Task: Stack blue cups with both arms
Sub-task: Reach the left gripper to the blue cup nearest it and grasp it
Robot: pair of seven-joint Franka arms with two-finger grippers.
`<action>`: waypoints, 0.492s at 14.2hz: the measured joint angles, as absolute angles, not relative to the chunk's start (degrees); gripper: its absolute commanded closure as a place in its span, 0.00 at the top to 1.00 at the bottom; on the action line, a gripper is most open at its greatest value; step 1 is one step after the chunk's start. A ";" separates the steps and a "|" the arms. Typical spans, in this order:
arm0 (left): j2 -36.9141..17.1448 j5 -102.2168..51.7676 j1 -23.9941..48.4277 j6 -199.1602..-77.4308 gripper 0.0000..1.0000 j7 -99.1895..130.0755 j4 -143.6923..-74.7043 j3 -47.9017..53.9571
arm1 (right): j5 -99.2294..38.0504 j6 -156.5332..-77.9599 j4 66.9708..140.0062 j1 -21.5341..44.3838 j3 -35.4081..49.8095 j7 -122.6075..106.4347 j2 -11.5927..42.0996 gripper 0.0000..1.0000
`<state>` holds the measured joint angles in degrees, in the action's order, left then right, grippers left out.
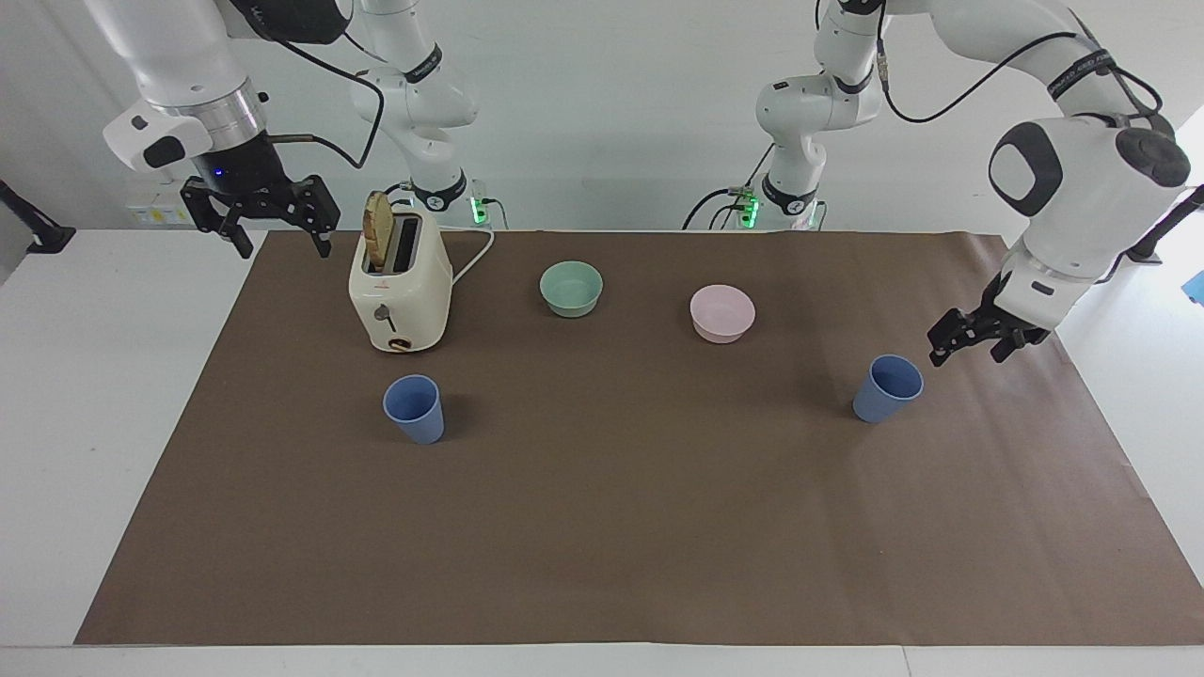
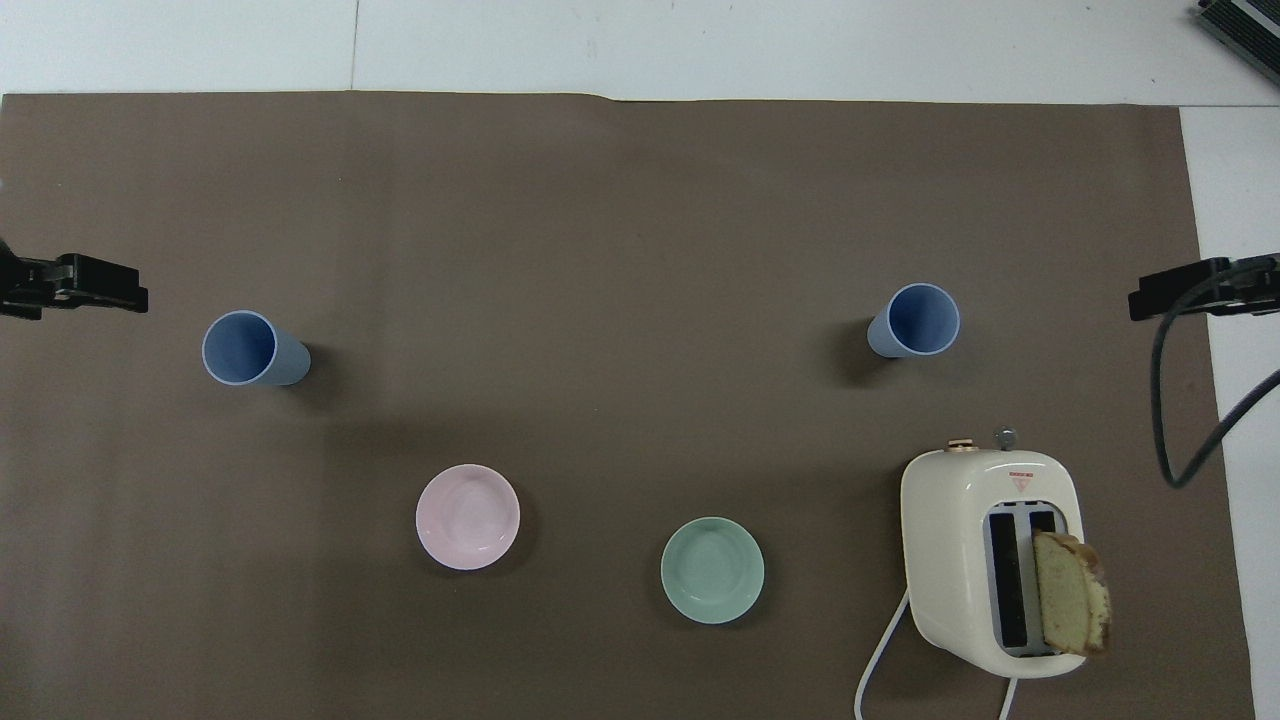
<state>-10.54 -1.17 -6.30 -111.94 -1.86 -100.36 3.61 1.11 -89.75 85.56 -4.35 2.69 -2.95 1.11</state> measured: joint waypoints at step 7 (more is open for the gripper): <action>-9.63 -1.35 -6.38 -117.37 1.00 -1.36 -111.22 3.66 | 1.11 -89.75 85.56 -4.35 2.69 -2.95 1.11 1.00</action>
